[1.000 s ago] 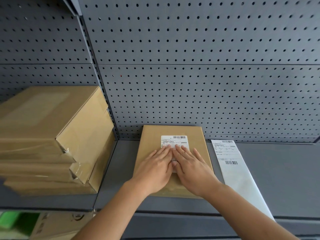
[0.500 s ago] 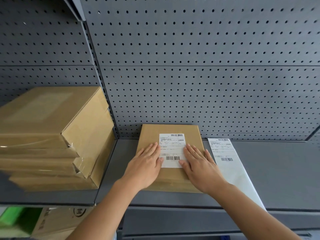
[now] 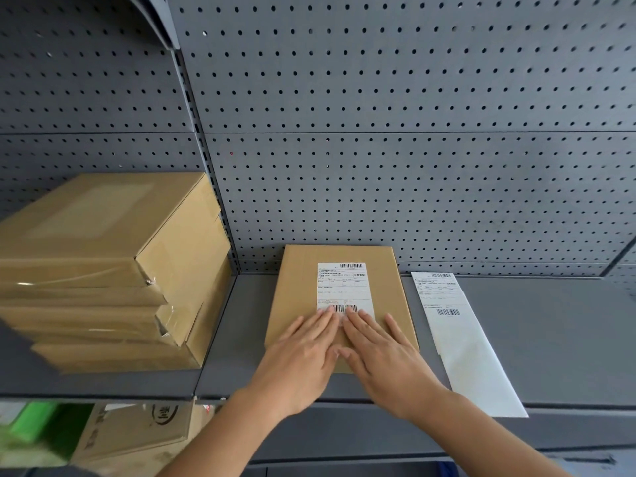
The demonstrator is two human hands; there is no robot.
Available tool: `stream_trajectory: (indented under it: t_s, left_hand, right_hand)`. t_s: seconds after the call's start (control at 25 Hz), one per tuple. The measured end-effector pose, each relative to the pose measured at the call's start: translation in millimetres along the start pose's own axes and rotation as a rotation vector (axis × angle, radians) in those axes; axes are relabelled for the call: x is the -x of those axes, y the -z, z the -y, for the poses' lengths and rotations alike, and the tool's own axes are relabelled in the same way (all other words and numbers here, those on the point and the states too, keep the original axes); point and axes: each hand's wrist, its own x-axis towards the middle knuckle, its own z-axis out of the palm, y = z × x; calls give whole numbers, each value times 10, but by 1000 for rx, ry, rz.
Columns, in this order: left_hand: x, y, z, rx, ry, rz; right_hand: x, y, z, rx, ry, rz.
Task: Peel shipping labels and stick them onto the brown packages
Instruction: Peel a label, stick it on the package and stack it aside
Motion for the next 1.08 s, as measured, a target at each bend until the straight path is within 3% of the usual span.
stream_trajectory:
  t_s: [0.56,0.88,1.08]
  left_hand:
    - [205,66,575,143,268,-29]
    - [61,31,570,1111,617,-79]
    - [-28,7,437,1216,615,-162]
  right_hand:
    - [256,49,-554,-79,-240,-48]
    - [105,141,-613,-985,-604,-12]
    - [-27,162,-565,-1121,-632,-93]
